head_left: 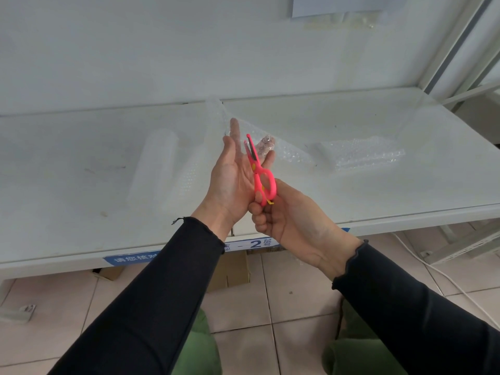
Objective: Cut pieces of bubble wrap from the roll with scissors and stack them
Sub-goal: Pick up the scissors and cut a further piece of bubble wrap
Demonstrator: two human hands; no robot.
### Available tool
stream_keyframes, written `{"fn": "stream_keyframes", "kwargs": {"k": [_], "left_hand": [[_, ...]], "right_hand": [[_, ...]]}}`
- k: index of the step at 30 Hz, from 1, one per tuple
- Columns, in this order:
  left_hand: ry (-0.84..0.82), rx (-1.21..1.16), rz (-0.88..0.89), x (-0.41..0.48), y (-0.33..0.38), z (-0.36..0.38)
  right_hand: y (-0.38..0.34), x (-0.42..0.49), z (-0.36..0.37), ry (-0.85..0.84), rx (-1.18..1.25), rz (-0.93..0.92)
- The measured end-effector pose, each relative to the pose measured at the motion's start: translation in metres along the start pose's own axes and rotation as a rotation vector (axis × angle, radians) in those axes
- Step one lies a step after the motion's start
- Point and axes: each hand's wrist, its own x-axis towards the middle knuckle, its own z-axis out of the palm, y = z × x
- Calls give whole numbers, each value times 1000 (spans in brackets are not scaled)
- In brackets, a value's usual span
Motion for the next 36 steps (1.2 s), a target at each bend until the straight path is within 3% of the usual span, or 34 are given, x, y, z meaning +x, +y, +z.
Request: {"fn": "stream_keyframes", "kwargs": {"k": [17,23,36], "left_hand": [[-160,128,-88,-3,-12,-6],[-144,309,-104,-2,-21,-12],[-172,343,-123,-7,-30,-14]], "right_hand": [[-6,5,-4,101,31,-30],[-11,9,-8,87,-2,-25],[-15,14,-15,112,23,-59]]}}
